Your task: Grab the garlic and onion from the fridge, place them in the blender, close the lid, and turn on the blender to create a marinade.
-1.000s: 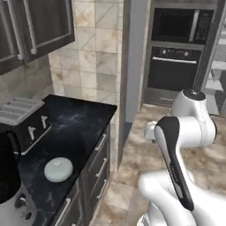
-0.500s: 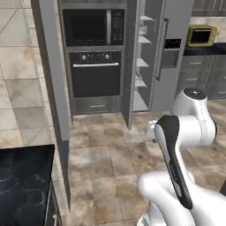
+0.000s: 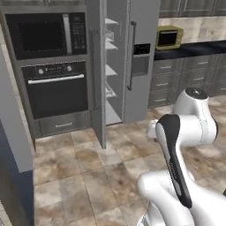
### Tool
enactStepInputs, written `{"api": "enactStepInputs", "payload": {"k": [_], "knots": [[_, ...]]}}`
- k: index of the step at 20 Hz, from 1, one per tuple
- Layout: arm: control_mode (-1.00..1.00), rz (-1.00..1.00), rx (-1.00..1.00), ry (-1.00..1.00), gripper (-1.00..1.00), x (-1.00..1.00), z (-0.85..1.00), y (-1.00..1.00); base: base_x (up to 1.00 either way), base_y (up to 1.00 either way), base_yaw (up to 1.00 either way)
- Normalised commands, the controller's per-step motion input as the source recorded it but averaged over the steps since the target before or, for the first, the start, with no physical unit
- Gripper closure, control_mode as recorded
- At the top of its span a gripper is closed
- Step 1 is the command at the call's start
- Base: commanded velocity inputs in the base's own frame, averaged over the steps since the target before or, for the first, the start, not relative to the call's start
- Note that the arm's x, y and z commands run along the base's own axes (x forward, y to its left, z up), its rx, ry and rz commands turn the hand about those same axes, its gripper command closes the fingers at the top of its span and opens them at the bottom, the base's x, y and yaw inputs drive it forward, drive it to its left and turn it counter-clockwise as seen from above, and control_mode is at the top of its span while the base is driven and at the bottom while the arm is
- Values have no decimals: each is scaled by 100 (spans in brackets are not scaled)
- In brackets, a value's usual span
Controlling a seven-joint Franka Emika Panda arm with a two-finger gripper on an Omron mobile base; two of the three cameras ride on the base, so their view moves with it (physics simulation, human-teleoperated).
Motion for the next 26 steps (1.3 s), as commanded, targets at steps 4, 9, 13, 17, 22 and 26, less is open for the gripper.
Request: {"api": "enactStepInputs", "payload": {"k": [4, 9, 13, 17, 22, 26], "knots": [[100, 0, 0, 0, -100, 0, 0, 0, 100, -14, -7], [100, 0, 0, 0, -100, 0, 0, 0, 100, -24, -4], [100, 0, 0, 0, -100, 0, 0, 0, 100, -57, 2], [100, 0, 0, 0, -100, 0, 0, 0, 100, -77, 14], [100, 0, 0, 0, -100, 0, 0, 0, 100, -58, 22], [100, 0, 0, 0, -100, 0, 0, 0, 100, -44, 25]]}}
